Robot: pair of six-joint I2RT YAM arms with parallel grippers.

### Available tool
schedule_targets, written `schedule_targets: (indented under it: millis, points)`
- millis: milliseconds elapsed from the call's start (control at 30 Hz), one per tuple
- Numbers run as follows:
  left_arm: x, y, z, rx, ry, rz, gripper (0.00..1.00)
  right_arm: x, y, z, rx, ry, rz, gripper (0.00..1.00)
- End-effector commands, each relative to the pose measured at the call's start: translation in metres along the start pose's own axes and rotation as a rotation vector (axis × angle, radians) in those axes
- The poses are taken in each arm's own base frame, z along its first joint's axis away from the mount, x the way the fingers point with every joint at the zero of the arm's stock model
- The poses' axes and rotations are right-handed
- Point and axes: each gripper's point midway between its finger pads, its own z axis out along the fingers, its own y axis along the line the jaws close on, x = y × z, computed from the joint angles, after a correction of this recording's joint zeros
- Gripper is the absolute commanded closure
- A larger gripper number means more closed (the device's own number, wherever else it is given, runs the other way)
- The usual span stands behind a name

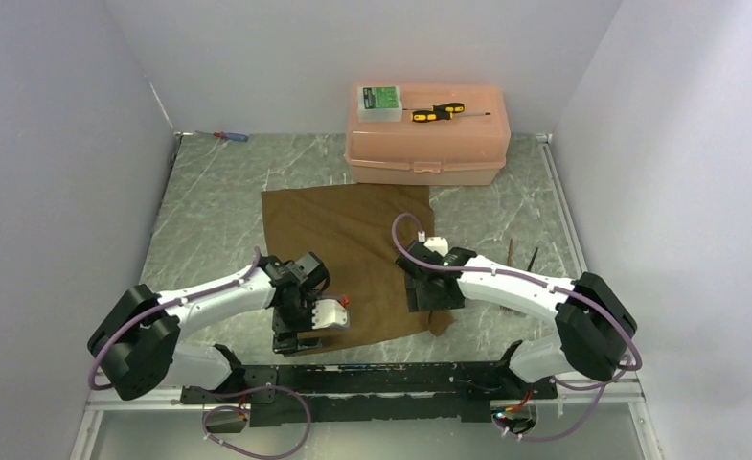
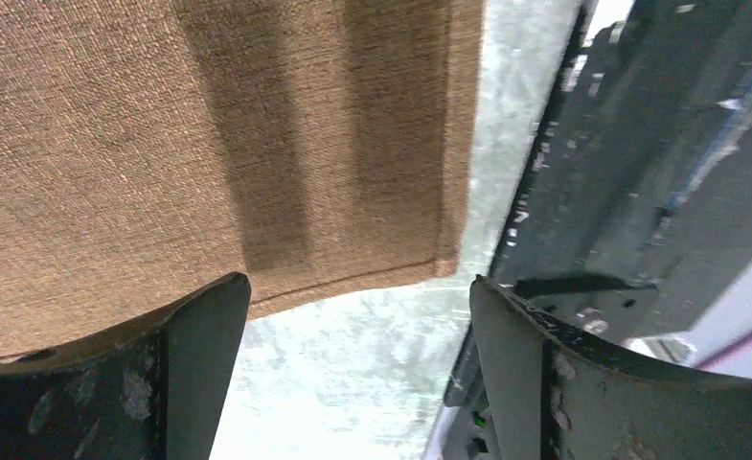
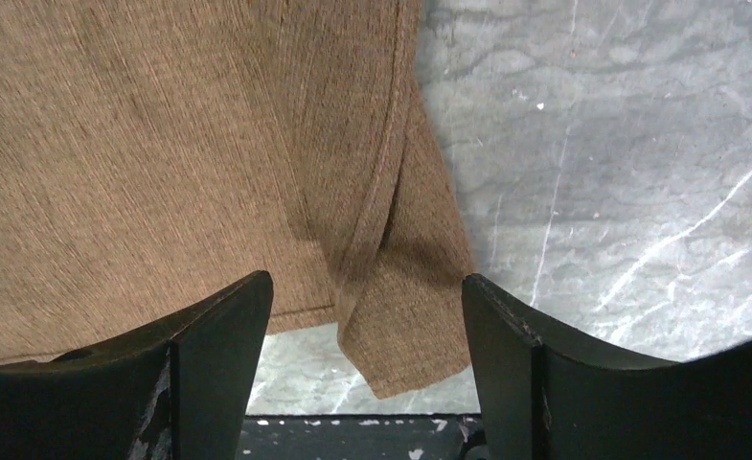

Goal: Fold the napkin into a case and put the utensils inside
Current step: Pick up the flattened napkin from the center of the board.

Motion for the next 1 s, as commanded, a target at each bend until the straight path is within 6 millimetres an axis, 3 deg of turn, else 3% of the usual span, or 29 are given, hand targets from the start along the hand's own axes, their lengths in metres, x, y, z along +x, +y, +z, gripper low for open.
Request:
schedule_targets:
  millis: [0, 133, 233, 367, 533, 600, 667, 700, 867, 967]
  points:
    - [-0.005, 0.033, 0.01, -0.182, 0.005, 0.096, 0.1, -0.019, 0.012, 0.003, -0.084, -0.062, 0.049, 0.24]
    - [-0.01, 0.029, 0.017, -0.175, 0.004, 0.124, 0.12, -0.022, 0.013, 0.007, -0.135, -0.075, 0.098, 0.27]
    - [-0.018, 0.02, 0.021, -0.146, -0.002, 0.131, 0.24, -0.023, 0.011, 0.009, -0.161, -0.073, 0.135, 0.31]
    - [-0.023, 0.025, 0.025, -0.164, 0.024, 0.175, 0.39, -0.026, 0.004, 0.01, -0.168, -0.072, 0.166, 0.39]
    - [-0.014, 0.036, 0.033, -0.184, 0.108, 0.22, 0.67, -0.031, -0.004, 0.007, -0.161, -0.081, 0.186, 0.51]
    - [-0.016, 0.038, 0.033, -0.19, 0.101, 0.228, 0.84, -0.033, -0.006, 0.005, -0.164, -0.087, 0.192, 0.61]
    - [-0.019, 0.048, 0.024, -0.236, 0.093, 0.224, 0.96, -0.035, -0.007, 0.004, -0.168, -0.088, 0.197, 0.69]
    - [-0.022, 0.05, 0.019, -0.246, 0.077, 0.215, 0.97, -0.036, -0.007, 0.003, -0.172, -0.088, 0.199, 0.74]
    - [-0.021, 0.07, -0.019, -0.279, 0.025, 0.15, 0.97, -0.045, -0.001, -0.002, -0.195, -0.092, 0.188, 0.87]
    - [-0.001, 0.088, -0.044, -0.283, -0.007, 0.101, 0.97, -0.051, 0.0, -0.007, -0.198, -0.095, 0.19, 0.92]
